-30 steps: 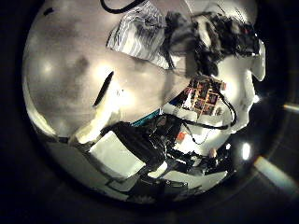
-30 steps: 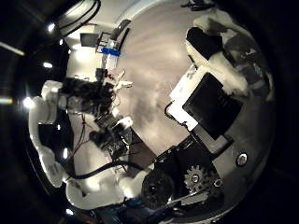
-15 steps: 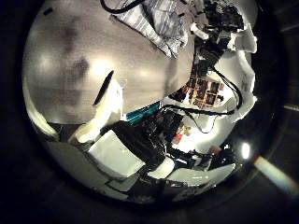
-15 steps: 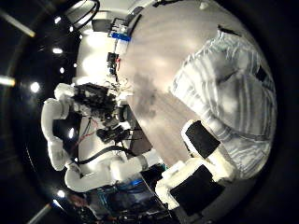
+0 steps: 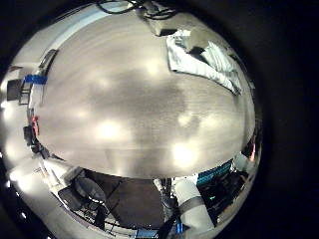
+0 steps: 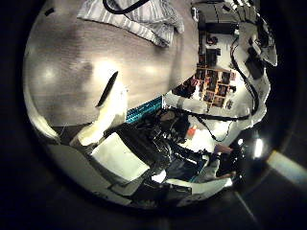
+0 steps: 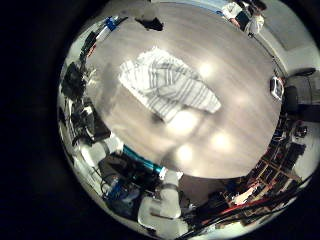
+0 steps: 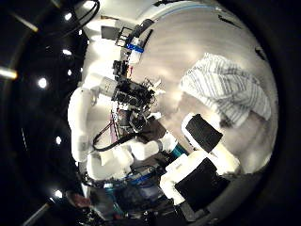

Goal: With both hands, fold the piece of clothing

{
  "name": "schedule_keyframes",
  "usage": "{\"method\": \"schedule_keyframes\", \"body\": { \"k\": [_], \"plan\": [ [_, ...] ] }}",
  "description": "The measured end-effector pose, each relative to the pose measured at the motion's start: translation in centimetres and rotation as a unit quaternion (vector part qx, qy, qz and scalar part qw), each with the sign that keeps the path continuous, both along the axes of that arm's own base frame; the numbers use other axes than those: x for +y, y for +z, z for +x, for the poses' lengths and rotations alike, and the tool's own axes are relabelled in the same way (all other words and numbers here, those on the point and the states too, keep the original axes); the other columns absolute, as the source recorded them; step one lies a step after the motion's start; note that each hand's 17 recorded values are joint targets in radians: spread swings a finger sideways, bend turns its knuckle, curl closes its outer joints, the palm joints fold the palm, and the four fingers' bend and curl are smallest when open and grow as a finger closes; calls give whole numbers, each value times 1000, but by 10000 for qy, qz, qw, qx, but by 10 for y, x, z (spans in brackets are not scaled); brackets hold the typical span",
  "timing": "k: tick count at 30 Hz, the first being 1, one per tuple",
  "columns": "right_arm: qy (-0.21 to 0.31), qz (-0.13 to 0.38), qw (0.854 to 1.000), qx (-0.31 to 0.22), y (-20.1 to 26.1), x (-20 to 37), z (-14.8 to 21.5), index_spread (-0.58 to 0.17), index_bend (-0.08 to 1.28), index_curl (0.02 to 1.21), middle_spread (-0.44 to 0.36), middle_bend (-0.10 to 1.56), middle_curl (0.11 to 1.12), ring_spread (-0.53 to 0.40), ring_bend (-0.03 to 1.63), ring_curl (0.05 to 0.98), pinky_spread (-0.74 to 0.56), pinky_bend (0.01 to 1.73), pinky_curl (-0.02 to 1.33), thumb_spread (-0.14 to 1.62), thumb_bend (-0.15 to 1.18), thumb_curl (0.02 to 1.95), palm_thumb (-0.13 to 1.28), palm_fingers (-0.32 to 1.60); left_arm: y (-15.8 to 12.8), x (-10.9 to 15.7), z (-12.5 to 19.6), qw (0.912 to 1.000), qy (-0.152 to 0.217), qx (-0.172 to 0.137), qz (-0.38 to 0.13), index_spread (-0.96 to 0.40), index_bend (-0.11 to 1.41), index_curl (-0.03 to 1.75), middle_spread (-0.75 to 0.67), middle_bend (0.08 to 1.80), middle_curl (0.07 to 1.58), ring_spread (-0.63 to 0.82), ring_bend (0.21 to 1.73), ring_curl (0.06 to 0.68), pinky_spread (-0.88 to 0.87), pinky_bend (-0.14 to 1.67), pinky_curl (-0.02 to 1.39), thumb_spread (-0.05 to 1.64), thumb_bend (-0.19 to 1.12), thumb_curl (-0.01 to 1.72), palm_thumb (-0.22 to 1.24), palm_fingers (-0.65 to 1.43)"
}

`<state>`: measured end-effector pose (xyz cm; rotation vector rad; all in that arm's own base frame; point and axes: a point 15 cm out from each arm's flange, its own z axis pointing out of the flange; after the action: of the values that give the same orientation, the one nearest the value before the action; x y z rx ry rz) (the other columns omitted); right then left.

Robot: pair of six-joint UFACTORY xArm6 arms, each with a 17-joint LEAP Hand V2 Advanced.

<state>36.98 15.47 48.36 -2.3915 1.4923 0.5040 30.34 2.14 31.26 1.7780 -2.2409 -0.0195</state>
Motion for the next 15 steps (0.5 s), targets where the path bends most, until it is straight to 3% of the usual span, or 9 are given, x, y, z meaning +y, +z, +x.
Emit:
{"method": "schedule_keyframes", "body": {
  "k": [7,15],
  "plan": [
    [-386,-216,9987,259,-15,-31,-55,-439,185,368,-101,293,358,130,599,239,435,512,349,1276,-22,538,676,191,19,-55,5,9993,-336,-102,162,-61,199,474,191,182,328,296,552,218,321,192,336,1194,-18,325,504,278],
    [-733,-1134,9902,352,-47,-66,-85,-433,186,358,-98,292,357,137,538,223,432,433,310,1310,-18,476,601,229,31,-96,5,9977,-524,-224,356,-78,213,482,182,183,328,292,544,211,319,191,332,1189,-17,328,499,289]
  ]
}}
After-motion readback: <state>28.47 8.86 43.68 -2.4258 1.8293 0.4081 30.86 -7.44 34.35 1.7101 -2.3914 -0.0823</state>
